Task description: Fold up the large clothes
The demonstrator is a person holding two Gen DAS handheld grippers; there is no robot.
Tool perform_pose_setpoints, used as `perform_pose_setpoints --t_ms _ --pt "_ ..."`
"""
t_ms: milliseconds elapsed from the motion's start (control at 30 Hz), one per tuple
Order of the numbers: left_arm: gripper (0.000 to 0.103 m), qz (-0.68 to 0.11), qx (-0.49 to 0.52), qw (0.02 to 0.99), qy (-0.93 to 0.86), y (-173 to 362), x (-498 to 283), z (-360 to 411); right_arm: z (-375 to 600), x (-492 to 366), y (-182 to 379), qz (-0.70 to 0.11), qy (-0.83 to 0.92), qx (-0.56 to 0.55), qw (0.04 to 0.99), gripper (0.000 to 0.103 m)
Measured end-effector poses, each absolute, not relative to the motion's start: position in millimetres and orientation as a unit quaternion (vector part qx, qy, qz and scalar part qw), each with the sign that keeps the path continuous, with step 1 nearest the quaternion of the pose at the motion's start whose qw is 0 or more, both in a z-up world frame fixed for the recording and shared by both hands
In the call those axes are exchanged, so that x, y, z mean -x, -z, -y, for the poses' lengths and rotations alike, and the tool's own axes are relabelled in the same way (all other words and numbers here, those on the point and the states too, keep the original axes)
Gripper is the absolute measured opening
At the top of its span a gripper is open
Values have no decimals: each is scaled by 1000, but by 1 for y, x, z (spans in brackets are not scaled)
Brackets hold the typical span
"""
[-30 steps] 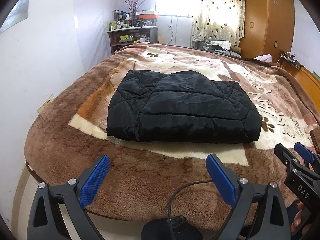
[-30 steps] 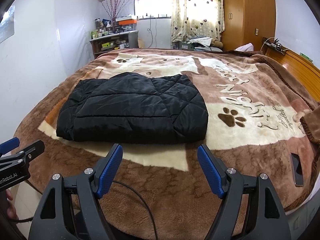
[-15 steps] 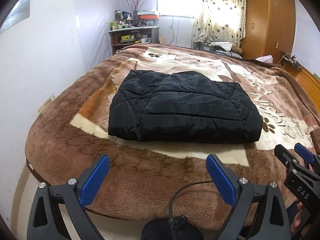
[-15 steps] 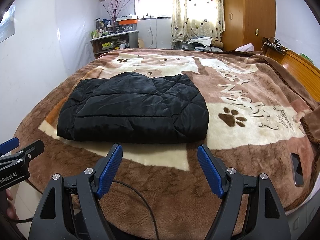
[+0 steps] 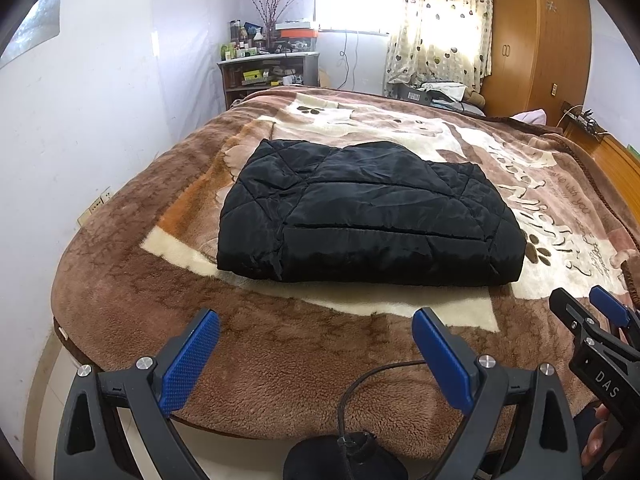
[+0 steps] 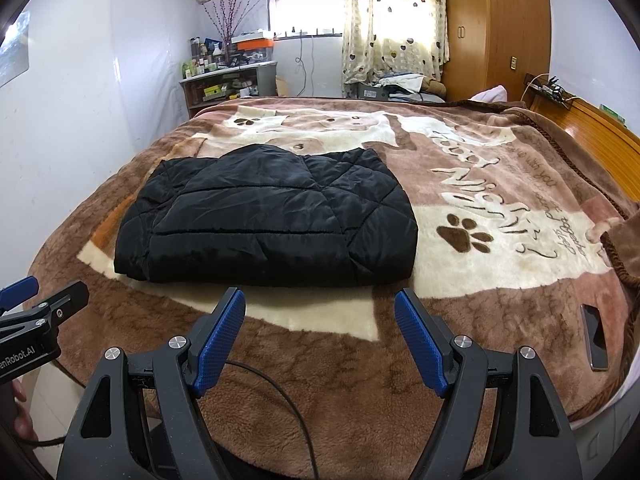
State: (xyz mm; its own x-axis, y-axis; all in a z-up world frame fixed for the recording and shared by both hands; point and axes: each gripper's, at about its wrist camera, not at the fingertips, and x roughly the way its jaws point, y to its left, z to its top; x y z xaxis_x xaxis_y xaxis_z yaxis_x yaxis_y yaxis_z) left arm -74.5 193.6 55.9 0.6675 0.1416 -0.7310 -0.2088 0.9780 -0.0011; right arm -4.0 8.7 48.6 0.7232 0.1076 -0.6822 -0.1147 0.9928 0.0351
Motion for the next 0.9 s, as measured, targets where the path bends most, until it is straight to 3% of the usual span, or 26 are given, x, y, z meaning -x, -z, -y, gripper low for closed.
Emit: perform_pose_setpoints --t_ms 900 --pt "98 -396 39 912 -99 -57 76 -190 -9 5 -48 -368 -60 4 928 77"
